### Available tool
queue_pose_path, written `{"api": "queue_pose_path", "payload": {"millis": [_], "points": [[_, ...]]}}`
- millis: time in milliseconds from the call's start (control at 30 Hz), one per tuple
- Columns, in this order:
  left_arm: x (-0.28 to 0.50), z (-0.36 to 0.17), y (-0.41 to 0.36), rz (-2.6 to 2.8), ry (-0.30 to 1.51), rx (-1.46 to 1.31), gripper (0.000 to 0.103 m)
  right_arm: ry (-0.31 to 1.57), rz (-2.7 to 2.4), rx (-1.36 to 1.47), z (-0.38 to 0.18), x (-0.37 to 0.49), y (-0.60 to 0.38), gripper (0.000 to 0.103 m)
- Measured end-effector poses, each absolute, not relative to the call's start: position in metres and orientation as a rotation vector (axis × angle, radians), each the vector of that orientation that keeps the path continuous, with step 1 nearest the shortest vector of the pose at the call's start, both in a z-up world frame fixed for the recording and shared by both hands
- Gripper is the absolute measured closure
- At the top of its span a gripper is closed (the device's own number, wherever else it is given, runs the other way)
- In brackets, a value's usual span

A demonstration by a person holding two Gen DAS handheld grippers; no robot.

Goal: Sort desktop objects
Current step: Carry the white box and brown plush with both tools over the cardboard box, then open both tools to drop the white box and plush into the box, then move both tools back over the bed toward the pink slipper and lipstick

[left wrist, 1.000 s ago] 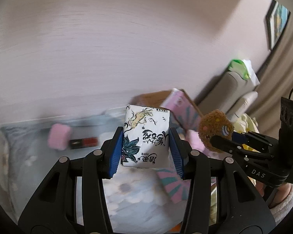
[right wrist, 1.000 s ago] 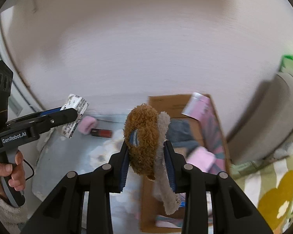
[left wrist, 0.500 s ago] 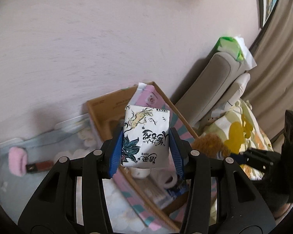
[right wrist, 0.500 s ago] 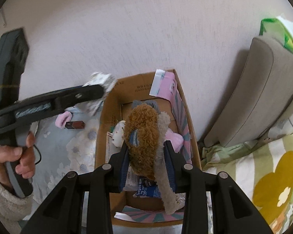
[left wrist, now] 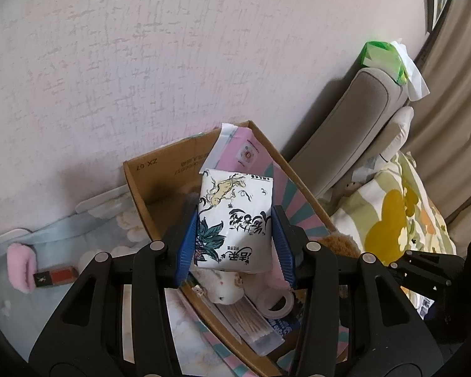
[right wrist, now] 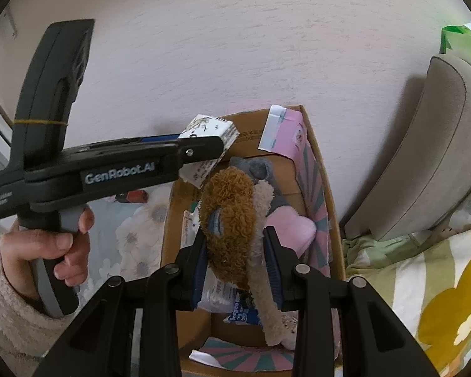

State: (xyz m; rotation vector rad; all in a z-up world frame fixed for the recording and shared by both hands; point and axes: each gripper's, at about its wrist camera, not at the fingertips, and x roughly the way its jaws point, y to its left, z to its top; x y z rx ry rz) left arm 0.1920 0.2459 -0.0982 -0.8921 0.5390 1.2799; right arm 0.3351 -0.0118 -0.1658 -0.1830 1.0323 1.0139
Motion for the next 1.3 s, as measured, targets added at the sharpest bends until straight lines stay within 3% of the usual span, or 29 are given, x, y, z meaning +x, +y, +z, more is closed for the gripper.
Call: {"api": "queue_pose_path", "payload": {"millis": [167,200,233,267,300,333,833,1300], "points": [[0.191,-0.1,0.245,1.299,0.553,-0.916,0.058,1.052,1.052,-0.189,-0.17,0.329,-0.012,0.069],[0.191,-0.102,0.246,1.296,0.56,-0.94,0.057,1.049,1.046,-0.198,-0.17,0.327,-0.012,0.064],[0.19,-0.106,0.248,1.29,0.565,-0.979,0.048,1.047,1.036,-0.207,-0.171,0.326,-0.012,0.059],[0.189,-0.108,0.249,1.29,0.57,-1.001,0.022,1.043,1.021,-0.219,-0.171,0.325,-0.012,0.055],[0.189,-0.11,0.25,1.297,0.57,-1.008,0.007,1.038,1.007,-0.231,-0.171,0.325,-0.012,0.046],[0.188,-0.109,0.248,1.307,0.558,-1.002,0.001,1.031,0.997,-0.239,-0.17,0.323,-0.013,0.041],[0.166,-0.076,0.202,1.315,0.51,-0.969,0.001,0.982,0.978,-0.228,-0.149,0.303,-0.016,0.037],[0.094,-0.047,0.144,1.425,0.418,-0.988,0.001,0.934,1.01,-0.247,-0.12,0.268,0.019,0.036]]}}
